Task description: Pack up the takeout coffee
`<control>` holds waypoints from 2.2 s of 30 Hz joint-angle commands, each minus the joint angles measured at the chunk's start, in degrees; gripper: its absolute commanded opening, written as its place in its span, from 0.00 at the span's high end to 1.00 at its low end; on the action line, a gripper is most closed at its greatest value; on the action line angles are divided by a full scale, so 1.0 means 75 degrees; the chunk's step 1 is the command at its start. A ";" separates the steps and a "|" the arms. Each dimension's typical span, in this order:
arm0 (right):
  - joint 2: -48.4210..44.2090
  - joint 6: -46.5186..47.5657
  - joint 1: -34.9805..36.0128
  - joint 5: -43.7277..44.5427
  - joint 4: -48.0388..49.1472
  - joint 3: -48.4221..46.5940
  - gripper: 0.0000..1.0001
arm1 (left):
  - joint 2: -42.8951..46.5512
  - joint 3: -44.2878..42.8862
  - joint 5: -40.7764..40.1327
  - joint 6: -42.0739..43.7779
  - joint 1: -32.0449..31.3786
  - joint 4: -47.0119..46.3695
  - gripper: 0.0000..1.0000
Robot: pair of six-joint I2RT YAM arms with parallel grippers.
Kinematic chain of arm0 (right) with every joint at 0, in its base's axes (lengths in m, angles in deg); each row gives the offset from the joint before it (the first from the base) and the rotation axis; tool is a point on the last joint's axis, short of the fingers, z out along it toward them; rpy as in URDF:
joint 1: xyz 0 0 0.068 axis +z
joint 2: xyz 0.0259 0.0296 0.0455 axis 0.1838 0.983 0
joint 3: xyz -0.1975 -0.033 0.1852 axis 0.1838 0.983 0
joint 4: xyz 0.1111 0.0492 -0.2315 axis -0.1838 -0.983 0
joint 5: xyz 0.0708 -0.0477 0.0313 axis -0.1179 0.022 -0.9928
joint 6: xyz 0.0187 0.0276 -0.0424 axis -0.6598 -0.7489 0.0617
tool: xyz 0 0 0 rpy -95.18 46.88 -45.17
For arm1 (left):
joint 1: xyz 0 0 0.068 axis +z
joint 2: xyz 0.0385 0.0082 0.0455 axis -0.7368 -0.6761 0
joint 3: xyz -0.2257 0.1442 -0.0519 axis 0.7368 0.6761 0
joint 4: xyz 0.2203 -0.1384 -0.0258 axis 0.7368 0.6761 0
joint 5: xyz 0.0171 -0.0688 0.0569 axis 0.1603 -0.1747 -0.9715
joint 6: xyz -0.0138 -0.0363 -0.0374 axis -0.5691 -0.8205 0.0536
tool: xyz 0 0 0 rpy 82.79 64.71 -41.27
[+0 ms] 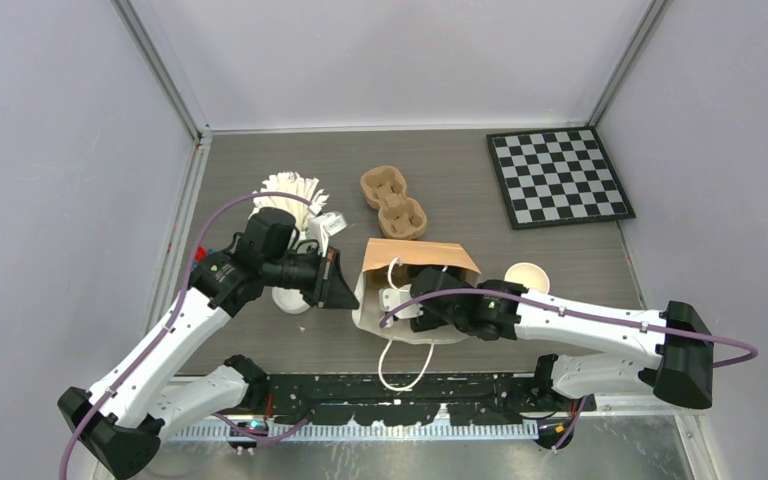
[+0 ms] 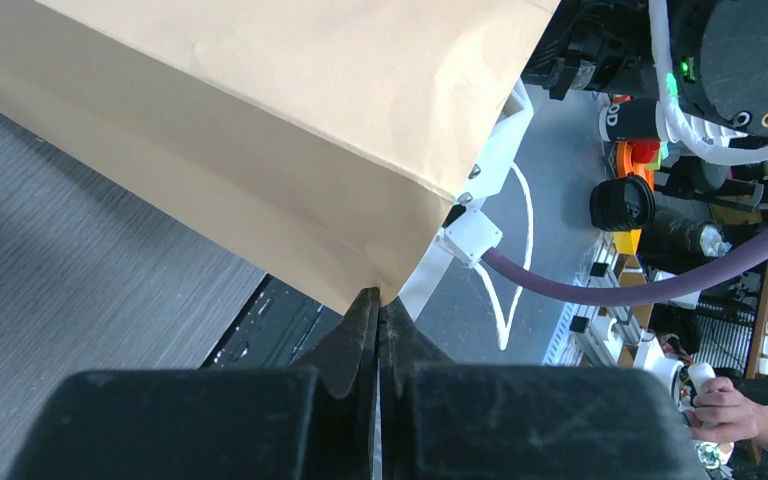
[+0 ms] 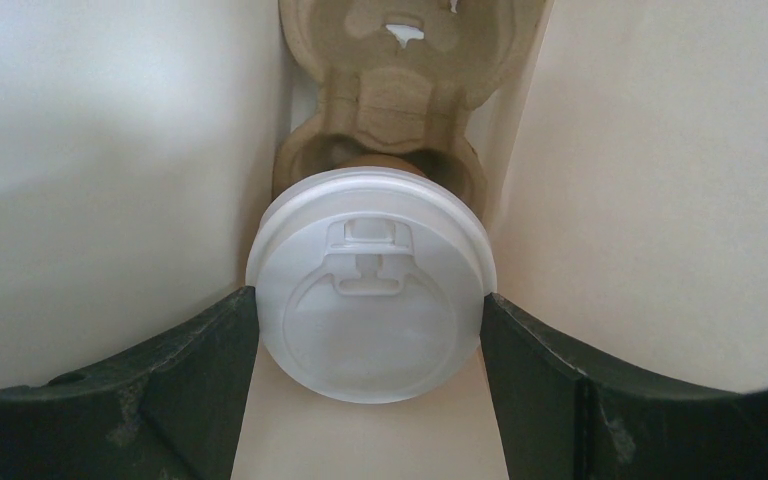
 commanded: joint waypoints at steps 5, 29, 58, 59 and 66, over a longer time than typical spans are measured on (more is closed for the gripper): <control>0.0118 0.0047 -0.0258 0.0076 0.0460 0.0136 0.29 | 0.0061 -0.0046 0.0353 -0.0097 -0.0029 -0.0122 1.00; -0.0001 0.0221 -0.0407 -0.0060 -0.0040 -0.0462 0.12 | -0.0104 -0.0244 0.0144 0.0006 -0.0033 0.0046 1.00; -0.0281 -0.0117 -0.0275 -0.0345 -0.1398 -0.1338 0.14 | -0.0161 -0.0273 0.0044 0.0058 -0.0030 0.0102 1.00; -0.0313 -0.0122 -0.0270 -0.0335 -0.1439 -0.1381 0.14 | -0.0152 -0.0267 0.0046 0.0048 -0.0037 0.0097 1.00; -0.0224 -0.0249 -0.0216 -0.0529 -0.1592 -0.1629 0.18 | -0.0167 -0.0301 0.0035 0.0070 -0.0030 0.0091 1.00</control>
